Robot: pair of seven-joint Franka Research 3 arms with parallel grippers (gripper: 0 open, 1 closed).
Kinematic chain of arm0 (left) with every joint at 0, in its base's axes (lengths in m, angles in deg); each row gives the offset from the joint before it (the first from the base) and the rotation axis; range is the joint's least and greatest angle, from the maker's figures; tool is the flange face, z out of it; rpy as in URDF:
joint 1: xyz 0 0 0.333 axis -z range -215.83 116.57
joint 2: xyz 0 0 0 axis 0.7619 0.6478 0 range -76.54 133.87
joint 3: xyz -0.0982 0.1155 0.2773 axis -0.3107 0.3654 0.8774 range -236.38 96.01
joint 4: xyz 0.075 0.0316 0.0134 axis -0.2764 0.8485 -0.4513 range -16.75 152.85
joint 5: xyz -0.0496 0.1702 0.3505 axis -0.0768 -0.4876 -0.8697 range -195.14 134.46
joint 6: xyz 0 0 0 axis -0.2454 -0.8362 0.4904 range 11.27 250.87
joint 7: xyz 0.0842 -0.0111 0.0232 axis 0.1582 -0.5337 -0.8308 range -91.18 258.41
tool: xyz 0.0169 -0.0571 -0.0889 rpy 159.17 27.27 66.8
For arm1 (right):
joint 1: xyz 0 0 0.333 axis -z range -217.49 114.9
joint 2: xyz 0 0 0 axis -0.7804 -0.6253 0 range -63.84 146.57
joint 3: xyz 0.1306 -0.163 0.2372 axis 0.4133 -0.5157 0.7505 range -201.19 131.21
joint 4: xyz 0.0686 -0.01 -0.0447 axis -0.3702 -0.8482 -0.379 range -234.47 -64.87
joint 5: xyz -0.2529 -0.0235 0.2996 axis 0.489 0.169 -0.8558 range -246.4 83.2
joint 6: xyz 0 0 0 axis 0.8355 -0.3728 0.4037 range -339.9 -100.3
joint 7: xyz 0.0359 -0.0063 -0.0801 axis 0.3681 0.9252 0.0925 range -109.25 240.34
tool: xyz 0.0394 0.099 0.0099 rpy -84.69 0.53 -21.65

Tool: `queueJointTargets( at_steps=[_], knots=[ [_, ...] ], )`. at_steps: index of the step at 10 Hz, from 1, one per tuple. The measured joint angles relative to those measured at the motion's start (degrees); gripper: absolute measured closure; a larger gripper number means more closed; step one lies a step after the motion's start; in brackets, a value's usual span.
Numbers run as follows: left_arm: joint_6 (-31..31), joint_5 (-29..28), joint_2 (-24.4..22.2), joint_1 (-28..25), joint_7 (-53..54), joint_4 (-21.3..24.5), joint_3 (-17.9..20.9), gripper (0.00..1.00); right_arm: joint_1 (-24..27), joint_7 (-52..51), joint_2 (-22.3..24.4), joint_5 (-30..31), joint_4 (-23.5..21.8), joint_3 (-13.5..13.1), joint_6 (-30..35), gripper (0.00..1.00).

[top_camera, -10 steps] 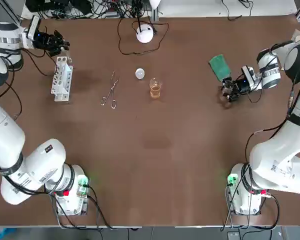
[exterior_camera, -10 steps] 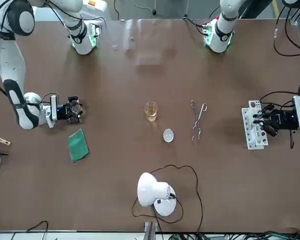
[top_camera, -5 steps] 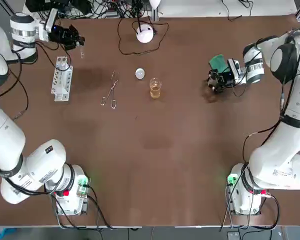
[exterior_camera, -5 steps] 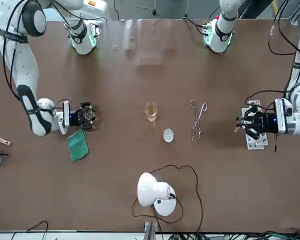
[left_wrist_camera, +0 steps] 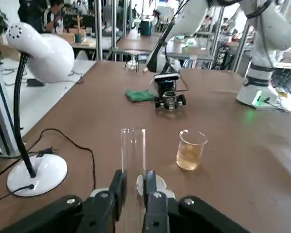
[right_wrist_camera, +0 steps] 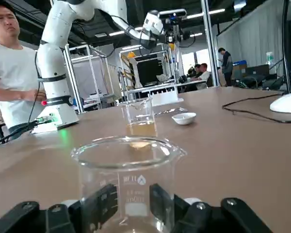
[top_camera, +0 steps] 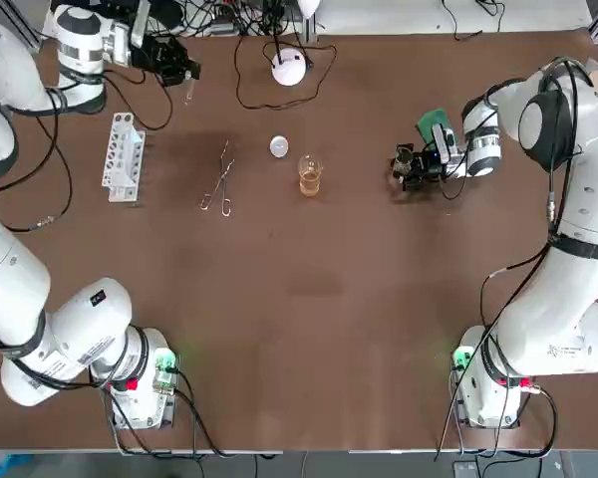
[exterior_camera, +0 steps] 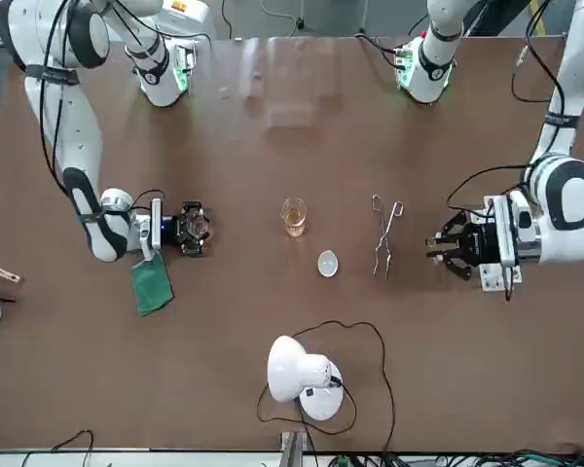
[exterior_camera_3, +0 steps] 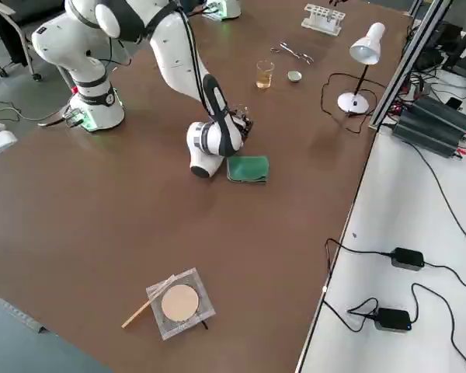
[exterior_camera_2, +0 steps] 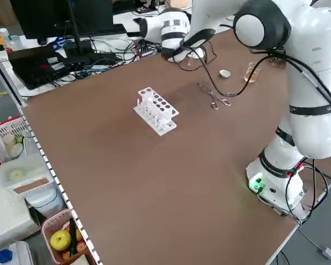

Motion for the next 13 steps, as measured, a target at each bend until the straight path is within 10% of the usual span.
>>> queueJointTargets(
  at_steps=[13],
  knots=[
    [33.2,-6.2,-4.8,28.1,-14.5,9.0,-2.5,0.79,-14.4,0.0,6.7,-21.4,-8.6,0.0,-4.7,0.61]
  ],
)
